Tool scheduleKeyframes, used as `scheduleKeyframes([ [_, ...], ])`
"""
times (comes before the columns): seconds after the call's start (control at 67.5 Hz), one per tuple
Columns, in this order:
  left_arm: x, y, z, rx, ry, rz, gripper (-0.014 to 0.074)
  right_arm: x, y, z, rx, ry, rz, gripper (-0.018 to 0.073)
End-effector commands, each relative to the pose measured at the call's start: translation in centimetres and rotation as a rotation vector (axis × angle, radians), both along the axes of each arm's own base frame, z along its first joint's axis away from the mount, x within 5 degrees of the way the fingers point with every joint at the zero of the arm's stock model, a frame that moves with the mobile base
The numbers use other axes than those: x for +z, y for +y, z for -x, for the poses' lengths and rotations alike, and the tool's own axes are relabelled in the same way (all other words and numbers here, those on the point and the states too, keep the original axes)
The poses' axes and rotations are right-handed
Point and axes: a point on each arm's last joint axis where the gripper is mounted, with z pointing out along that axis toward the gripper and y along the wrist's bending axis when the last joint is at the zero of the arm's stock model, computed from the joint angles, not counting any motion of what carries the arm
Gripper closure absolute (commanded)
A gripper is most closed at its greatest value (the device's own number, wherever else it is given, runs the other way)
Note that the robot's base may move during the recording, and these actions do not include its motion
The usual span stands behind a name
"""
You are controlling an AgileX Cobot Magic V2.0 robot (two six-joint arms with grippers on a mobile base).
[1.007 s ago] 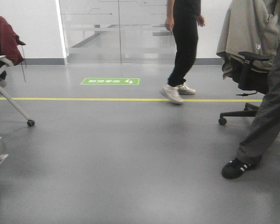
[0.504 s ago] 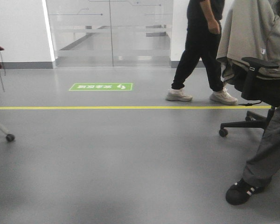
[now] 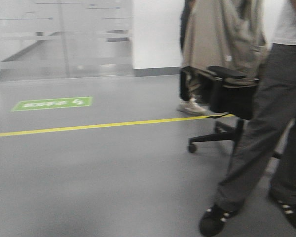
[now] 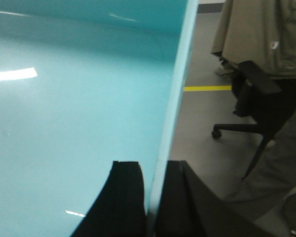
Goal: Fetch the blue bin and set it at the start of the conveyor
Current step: 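Hold the bin with both grippers while the base turns and drives away, then hold the bin while the base drives up to the grey conveyor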
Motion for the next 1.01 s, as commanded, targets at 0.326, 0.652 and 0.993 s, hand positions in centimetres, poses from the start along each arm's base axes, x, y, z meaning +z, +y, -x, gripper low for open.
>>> scheduleKeyframes([
  [0.326, 1.31, 0.39, 0.45, 0.011, -0.081, -0.001, 0.0707, 2.32, -0.47, 0.13, -0.017, -0.227, 0.017, 0.0711],
  [0.652, 1.31, 0.39, 0.45, 0.011, -0.081, -0.001, 0.0707, 2.44, -0.47, 0.12, -0.017, -0.240, 0.015, 0.0711],
  [0.993, 1.31, 0.39, 0.45, 0.011, -0.081, -0.001, 0.0707, 2.46, -0.47, 0.12, -0.017, -0.242, 0.014, 0.0711],
])
